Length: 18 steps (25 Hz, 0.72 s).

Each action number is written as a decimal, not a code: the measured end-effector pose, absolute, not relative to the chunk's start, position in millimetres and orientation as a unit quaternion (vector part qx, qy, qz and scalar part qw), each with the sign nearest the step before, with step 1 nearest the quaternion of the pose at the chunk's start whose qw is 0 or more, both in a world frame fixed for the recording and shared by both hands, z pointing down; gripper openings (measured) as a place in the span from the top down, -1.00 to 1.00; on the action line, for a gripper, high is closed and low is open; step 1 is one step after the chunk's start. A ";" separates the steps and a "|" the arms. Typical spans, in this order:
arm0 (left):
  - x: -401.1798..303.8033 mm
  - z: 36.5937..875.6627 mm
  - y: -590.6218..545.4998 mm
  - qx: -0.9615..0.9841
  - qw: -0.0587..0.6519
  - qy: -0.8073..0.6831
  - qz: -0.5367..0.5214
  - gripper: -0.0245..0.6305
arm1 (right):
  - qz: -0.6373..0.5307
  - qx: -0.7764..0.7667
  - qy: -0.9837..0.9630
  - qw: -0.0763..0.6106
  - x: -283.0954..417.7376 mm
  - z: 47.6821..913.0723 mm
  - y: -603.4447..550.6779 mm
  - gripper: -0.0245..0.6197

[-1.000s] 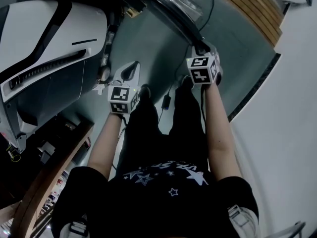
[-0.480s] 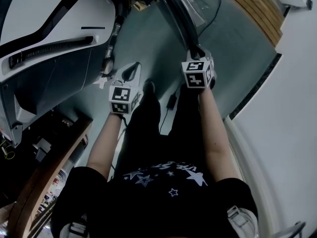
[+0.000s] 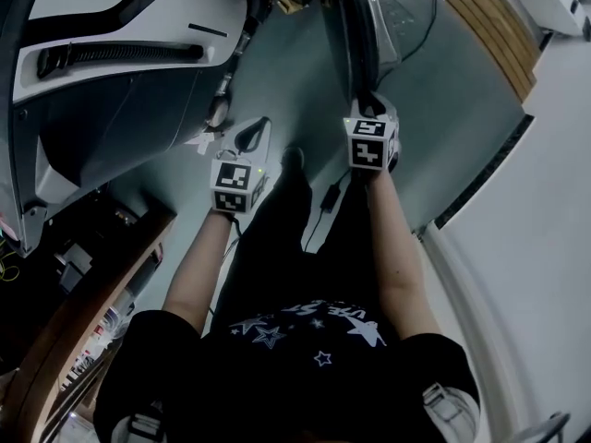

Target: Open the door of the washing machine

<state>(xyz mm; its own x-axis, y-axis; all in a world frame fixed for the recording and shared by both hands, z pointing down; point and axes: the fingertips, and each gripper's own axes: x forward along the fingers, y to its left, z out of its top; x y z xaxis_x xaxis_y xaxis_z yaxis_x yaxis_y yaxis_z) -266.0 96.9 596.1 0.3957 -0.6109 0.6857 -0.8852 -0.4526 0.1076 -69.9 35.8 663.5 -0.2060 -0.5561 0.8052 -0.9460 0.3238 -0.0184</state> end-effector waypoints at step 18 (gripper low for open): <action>-356.7 595.2 123.9 0.803 0.247 -0.465 0.282 0.89 | 0.293 0.546 -0.702 0.351 -157.3 655.1 49.0 0.60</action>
<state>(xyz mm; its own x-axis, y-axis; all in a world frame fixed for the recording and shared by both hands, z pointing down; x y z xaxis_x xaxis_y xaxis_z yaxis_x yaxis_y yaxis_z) -356.7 123.9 595.2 0.4099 -0.6067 0.6811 -0.8845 -0.4467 0.1344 -157.3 49.0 655.1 -0.1570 -0.5608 0.8129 -0.9724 0.2317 -0.0280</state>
